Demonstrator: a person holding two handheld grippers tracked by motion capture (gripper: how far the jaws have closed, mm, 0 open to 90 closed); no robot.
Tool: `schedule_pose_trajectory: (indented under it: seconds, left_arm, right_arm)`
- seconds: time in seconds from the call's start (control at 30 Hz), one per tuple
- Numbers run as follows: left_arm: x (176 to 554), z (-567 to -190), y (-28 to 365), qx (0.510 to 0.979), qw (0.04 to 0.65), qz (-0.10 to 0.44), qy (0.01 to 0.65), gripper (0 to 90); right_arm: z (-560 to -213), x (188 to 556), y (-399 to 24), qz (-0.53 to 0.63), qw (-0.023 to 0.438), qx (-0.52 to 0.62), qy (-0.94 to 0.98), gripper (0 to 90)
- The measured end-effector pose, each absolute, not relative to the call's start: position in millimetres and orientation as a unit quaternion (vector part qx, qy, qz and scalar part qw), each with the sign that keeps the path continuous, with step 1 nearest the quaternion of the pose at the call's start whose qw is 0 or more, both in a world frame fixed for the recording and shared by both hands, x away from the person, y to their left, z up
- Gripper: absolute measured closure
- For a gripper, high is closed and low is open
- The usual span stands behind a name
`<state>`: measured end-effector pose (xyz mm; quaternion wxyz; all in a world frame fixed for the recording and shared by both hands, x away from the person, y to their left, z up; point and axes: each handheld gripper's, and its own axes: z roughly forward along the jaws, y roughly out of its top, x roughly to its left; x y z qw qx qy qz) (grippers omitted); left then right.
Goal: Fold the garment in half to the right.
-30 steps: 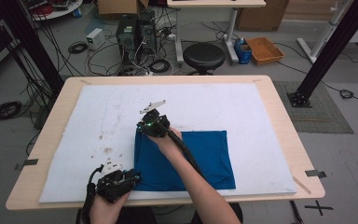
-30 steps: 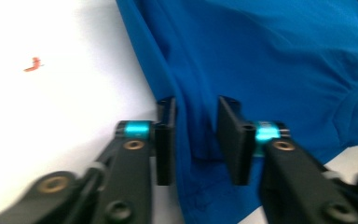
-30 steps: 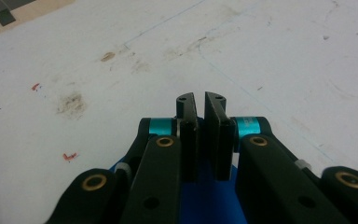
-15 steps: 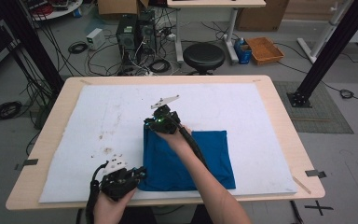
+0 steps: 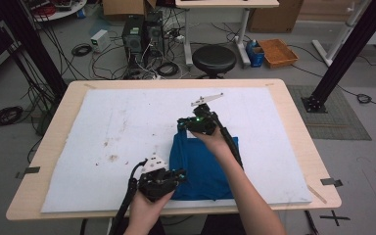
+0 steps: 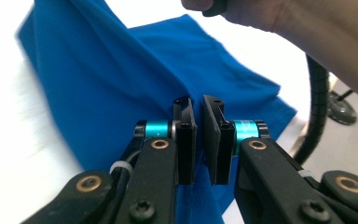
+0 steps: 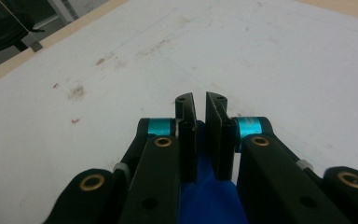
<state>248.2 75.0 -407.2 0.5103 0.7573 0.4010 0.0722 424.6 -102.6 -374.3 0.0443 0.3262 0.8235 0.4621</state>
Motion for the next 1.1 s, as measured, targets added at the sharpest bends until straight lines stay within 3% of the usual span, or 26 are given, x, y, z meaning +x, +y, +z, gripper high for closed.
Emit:
schedule_pose_trajectory:
  seconds: [0.63,1.03,1.1]
  left_arm:
    - [267.5,-420.1,-27.8,0.767,0.522,0.014,0.373,83.3]
    - [269.6,-433.5,-57.8,0.775,0.516,0.009,0.365,83.3]
    - [270.2,-434.5,-61.7,0.775,0.516,0.016,0.365,83.3]
  right_arm:
    - [-383.7,430.2,-207.2,0.429,0.055,0.358,0.828,82.9]
    - [-396.3,429.8,-243.5,0.398,0.073,0.390,0.827,83.0]
    - [-395.6,427.8,-242.9,0.389,0.085,0.394,0.828,78.8]
